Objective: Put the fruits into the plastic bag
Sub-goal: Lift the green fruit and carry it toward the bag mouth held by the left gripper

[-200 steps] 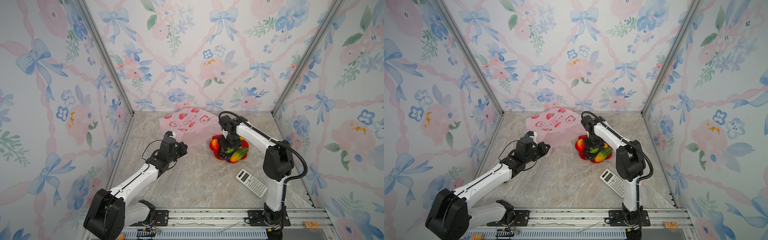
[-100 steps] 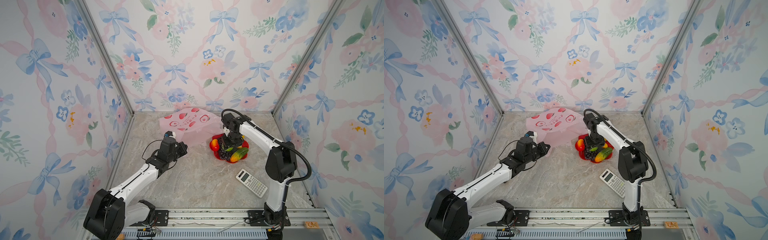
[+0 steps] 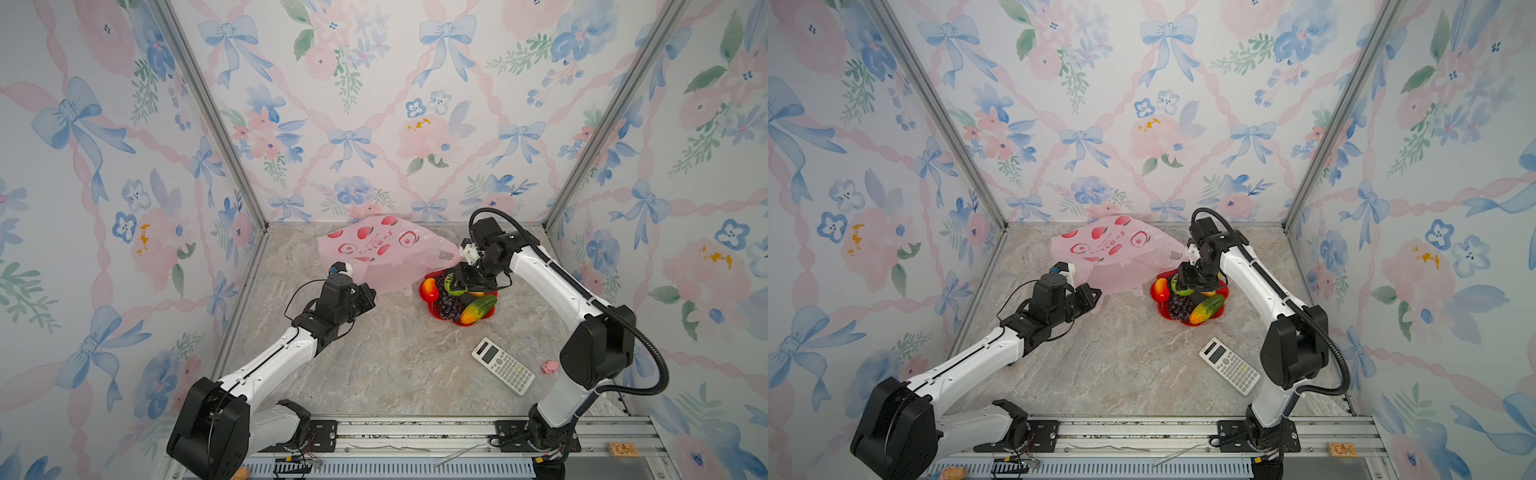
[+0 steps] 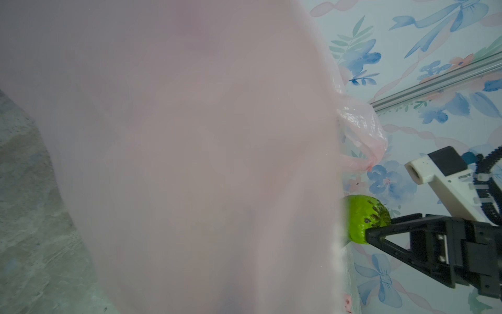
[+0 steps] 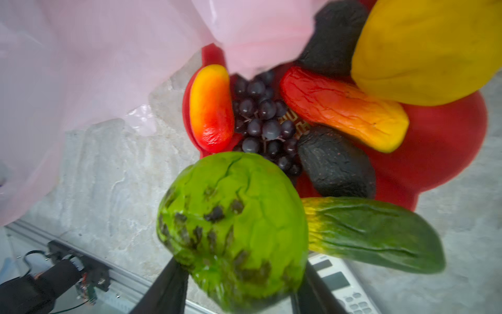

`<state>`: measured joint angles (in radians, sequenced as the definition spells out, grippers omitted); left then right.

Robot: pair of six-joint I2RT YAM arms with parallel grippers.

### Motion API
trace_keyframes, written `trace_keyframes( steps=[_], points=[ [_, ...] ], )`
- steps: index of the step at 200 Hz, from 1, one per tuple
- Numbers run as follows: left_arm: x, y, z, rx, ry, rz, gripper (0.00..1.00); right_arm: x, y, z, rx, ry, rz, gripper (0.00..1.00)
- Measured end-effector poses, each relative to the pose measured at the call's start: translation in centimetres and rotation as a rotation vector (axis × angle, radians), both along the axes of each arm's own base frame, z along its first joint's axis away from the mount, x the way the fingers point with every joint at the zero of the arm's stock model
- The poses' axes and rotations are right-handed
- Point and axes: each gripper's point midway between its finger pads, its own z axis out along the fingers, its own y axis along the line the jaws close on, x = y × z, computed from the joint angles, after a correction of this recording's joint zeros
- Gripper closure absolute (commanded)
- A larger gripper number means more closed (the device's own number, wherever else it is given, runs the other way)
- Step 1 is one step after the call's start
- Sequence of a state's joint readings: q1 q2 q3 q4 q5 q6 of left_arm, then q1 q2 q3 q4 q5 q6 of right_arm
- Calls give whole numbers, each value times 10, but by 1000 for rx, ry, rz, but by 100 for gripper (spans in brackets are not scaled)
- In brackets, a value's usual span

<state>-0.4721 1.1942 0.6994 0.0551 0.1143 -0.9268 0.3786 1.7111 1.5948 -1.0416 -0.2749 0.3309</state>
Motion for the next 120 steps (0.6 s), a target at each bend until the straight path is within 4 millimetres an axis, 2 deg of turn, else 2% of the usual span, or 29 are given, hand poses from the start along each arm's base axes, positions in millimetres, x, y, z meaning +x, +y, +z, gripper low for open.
trace_keyframes(
  steps=[38, 70, 91, 120],
  points=[
    [0, -3, -3, 5, 13, -7, 100, 6, 37, 16, 202, -31, -32, 49],
    [5, -10, 14, -16, -21, -18, 100, 15, 76, 27, 317, -54, -14, 49],
    [5, -12, 17, -20, -27, -23, 100, 25, 101, 23, 357, -47, 6, 50],
    [4, -12, 17, -19, -26, -25, 100, 40, 124, 1, 377, -10, 5, 50]
  ],
)
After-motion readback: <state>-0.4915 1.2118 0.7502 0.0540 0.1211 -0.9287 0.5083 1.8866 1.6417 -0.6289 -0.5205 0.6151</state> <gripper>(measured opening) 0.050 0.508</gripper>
